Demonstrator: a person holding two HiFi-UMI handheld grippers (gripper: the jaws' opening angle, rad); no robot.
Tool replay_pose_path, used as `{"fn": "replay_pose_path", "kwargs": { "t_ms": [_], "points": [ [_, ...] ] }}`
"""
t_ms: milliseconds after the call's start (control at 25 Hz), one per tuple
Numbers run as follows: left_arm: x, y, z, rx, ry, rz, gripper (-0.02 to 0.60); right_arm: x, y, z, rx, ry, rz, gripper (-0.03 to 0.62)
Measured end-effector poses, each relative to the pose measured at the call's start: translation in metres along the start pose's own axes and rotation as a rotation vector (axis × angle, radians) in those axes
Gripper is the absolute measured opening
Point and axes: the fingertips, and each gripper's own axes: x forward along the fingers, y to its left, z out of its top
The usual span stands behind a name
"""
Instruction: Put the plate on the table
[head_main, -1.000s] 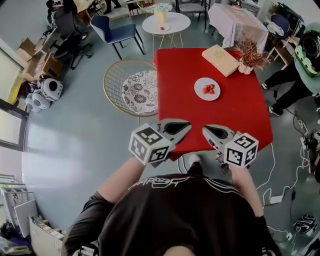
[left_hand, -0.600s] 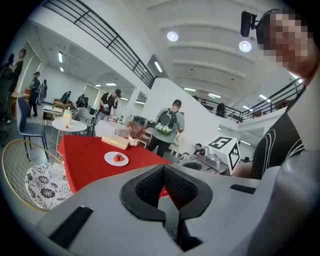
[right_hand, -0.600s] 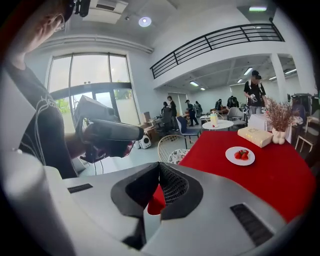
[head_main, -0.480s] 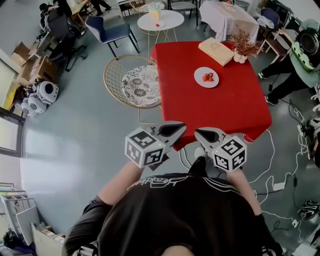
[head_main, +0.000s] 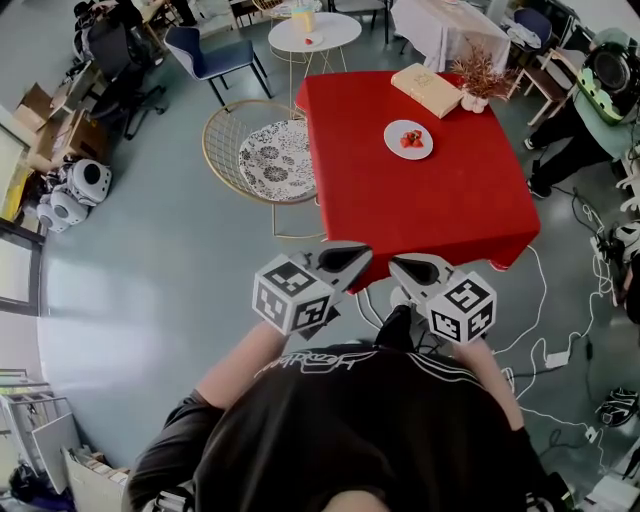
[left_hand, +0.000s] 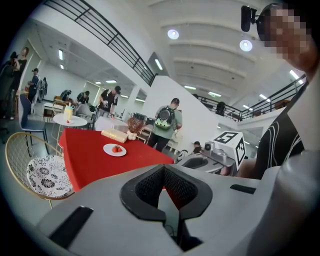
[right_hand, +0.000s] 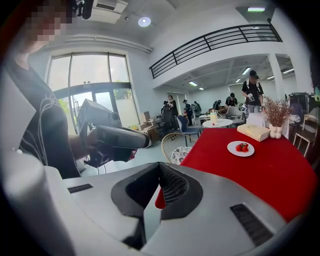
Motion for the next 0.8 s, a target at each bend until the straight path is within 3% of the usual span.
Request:
{"fn": "replay_pose_path", "kwargs": {
  "t_ms": [800],
  "points": [
    [-0.003, -0.02, -0.015, 0.029, 0.037, 0.001, 0.008, -0.031, 0.005, -0.007, 0.024, -0.048, -0.046, 0.006]
  ]
}}
